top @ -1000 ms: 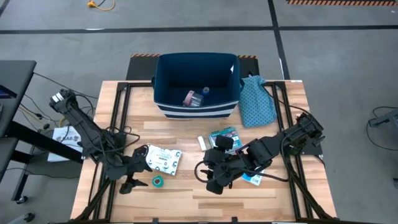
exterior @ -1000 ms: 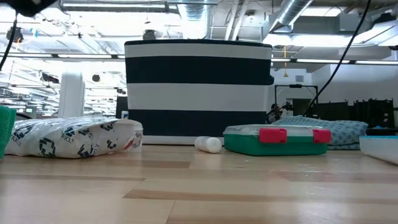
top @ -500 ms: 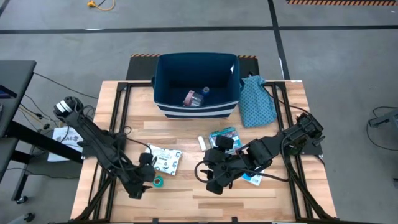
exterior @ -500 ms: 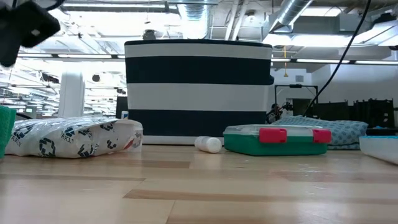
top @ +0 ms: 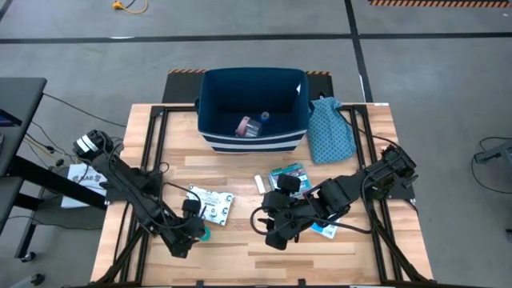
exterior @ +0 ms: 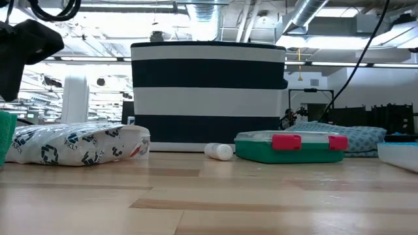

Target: Pick & place medical supplies in basket/bin

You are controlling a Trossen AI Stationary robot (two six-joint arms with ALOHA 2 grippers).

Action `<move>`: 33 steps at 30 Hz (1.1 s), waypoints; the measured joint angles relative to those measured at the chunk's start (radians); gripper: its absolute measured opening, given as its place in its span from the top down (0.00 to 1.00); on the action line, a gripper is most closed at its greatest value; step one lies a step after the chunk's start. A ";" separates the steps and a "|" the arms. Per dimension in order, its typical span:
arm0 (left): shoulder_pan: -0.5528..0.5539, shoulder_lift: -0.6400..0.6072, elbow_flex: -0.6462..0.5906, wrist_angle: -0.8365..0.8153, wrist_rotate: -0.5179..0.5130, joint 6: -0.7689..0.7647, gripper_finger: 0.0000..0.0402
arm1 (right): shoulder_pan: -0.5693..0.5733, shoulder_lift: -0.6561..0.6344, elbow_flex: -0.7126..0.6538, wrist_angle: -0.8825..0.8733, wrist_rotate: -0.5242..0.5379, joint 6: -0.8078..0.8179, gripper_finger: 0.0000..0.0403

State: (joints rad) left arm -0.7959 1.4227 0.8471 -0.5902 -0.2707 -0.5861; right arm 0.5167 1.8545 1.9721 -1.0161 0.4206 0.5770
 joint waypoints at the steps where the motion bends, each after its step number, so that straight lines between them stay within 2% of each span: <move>1: 0.000 0.000 0.000 0.005 0.000 0.000 0.31 | 0.000 0.000 0.000 0.000 0.000 0.000 0.48; 15: 0.000 0.004 0.000 0.005 0.023 0.005 0.31 | 0.000 0.000 0.000 0.000 0.000 0.000 0.48; 22: 0.000 0.066 0.001 0.014 0.047 0.005 0.31 | 0.000 0.000 0.000 0.000 0.000 0.000 0.48; 33: 0.000 0.110 0.001 0.034 0.021 0.009 0.31 | 0.000 0.000 0.000 0.000 0.000 0.000 0.48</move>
State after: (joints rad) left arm -0.7959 1.5326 0.8478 -0.5559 -0.2496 -0.5774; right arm 0.5170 1.8545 1.9724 -1.0161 0.4202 0.5770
